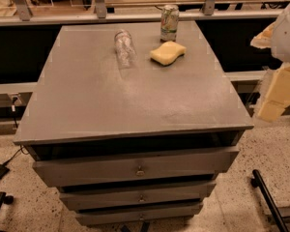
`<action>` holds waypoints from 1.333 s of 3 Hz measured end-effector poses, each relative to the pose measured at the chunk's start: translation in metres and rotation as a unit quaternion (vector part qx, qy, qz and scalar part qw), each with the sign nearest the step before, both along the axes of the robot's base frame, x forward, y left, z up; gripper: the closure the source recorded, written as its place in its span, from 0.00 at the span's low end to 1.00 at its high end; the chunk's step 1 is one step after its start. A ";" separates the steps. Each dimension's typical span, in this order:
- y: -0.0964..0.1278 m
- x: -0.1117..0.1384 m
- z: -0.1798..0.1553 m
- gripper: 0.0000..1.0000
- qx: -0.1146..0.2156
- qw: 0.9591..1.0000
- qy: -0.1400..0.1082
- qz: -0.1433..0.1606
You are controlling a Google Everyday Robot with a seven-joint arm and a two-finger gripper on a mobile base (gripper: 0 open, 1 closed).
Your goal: Pick sponge
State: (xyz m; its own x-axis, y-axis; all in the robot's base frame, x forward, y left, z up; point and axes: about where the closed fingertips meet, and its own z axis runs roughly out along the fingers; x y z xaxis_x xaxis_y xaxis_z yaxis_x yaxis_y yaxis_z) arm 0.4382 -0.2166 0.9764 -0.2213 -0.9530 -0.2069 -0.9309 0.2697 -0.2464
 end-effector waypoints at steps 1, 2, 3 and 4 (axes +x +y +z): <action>0.000 0.000 0.000 0.00 0.000 1.000 0.000 0.000; 0.004 0.026 0.000 0.00 0.013 1.000 -0.009 0.000; 0.019 0.076 0.007 0.00 0.048 0.998 -0.032 0.024; 0.045 0.134 0.016 0.00 0.101 0.992 -0.064 0.043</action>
Offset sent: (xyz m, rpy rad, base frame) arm 0.0673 0.0086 -0.0026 0.0679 -0.0306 0.0006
